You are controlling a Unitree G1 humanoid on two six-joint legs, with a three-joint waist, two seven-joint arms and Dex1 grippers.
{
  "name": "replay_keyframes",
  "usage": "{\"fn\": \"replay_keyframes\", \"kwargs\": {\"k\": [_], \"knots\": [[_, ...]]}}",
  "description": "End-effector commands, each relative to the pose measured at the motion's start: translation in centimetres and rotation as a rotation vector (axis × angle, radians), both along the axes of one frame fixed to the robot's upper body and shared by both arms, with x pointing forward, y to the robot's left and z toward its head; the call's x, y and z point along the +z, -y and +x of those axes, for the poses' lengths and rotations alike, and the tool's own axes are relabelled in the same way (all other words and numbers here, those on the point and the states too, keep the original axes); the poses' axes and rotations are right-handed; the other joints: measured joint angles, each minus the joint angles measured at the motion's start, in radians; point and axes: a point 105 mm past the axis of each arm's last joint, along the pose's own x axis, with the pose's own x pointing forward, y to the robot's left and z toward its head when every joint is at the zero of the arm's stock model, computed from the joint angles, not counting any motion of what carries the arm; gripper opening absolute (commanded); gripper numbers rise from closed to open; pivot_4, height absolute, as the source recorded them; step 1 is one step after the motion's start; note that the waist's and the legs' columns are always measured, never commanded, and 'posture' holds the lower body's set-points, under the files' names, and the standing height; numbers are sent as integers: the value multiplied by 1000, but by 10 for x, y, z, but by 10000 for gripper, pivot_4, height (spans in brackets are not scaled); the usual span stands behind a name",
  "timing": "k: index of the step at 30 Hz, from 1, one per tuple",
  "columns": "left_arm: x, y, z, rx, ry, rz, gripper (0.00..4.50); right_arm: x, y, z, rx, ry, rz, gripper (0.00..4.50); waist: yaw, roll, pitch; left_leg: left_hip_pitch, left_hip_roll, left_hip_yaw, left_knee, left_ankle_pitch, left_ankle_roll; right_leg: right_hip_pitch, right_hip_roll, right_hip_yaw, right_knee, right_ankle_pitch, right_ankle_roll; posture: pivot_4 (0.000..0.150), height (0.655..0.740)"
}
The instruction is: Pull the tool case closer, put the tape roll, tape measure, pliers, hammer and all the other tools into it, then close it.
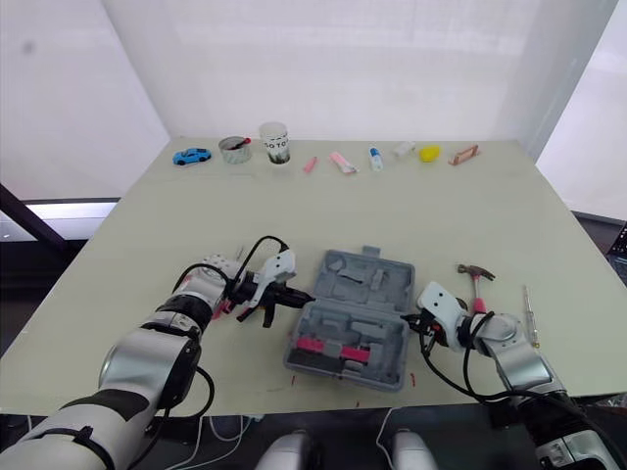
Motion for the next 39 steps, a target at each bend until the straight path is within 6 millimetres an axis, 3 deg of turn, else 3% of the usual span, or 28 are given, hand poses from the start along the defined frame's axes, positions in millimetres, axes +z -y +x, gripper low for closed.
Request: {"fn": "replay_keyframes", "kwargs": {"k": [1, 27, 39], "knots": [[-2, 1, -7, -40, -25, -9, 0, 10, 2, 3, 13, 33, 12, 974, 0, 0, 0, 0, 0, 0, 0, 0, 0, 0, 0, 0, 0, 0, 0, 1500, 7400], [-3, 4, -45, -75, -36, -12, 0, 11, 3, -14, 30, -1, 54, 974, 1, 0, 0, 1, 0, -4, 0, 0, 0, 2, 0, -2, 0, 0, 0, 1500, 7400], [-7, 5, -55, -83, -17, -17, 0, 8, -7, -29, 77, -51, 83, 974, 1, 0, 0, 1, 0, -4, 1, 0, 0, 2, 0, -3, 0, 0, -1, 1500, 7400]]}}
